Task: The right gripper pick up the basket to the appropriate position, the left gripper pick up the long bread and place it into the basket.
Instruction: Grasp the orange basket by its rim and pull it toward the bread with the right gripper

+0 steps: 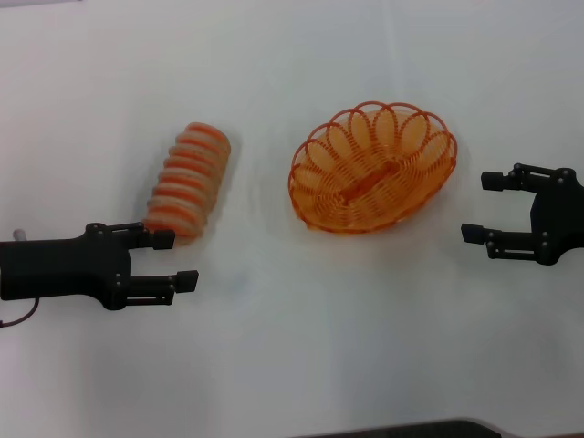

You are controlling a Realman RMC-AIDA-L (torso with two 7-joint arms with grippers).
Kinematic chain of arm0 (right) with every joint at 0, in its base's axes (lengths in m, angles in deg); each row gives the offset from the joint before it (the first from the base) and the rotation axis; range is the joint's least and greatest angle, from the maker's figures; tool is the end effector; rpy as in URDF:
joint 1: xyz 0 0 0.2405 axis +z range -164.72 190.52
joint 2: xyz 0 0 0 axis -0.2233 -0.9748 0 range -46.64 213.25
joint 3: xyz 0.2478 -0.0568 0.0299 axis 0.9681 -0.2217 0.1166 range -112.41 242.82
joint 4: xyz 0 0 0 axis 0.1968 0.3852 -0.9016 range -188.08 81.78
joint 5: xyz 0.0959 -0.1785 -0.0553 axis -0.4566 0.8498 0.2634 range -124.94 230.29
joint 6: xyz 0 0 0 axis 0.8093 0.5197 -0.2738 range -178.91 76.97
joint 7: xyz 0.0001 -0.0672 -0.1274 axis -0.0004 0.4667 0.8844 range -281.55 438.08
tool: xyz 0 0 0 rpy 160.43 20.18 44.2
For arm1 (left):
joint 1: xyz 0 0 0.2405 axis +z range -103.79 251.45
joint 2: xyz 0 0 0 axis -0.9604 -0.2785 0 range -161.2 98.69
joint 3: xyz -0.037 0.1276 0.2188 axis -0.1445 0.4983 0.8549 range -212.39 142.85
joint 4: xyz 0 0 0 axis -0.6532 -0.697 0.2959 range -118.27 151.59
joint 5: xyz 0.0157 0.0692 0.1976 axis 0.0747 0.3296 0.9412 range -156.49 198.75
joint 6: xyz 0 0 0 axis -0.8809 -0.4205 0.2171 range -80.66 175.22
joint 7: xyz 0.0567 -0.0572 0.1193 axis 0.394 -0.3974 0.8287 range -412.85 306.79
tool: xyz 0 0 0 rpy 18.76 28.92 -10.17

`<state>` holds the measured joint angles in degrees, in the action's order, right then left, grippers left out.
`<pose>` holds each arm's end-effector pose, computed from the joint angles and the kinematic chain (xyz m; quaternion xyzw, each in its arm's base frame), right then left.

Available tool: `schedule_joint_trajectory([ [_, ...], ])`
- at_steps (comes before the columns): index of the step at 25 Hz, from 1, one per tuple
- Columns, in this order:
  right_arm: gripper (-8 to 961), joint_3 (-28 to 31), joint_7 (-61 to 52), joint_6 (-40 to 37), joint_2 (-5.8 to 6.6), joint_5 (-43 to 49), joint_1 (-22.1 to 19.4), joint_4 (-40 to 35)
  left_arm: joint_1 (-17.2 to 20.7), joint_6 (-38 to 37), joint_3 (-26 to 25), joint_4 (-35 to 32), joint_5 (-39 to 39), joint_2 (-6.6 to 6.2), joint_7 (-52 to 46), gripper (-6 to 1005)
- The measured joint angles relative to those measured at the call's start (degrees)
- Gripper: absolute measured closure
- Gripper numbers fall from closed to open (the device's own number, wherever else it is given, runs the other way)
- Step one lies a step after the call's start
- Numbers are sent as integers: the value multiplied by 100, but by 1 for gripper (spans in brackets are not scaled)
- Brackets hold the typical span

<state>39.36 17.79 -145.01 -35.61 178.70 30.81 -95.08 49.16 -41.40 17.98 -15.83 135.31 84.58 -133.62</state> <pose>0.3485 0.2548 0.0289 -0.9455 0.1802 0.1665 0.2140 -0.3018 0.2829 -0.0220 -0.9477 -0.2674 -0.1674 0.0488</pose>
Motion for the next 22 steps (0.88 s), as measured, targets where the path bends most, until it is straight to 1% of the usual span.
schedule_joint_trajectory([
  [15,135,-33,-17,10,-17,25,24,10,-30,-3,-33,-28,-22,0,-1,206],
  [17,136,7,-19,0,-17,2,29,11,-31,-34,-212,-31,-50,14,-1,206],
  [19,136,92,-82,-32,-18,-47,42,11,-39,-106,-517,-31,-53,46,0,206],
  [22,138,227,-488,-93,0,-232,86,-2,-66,-244,-882,-31,-54,100,3,206],
])
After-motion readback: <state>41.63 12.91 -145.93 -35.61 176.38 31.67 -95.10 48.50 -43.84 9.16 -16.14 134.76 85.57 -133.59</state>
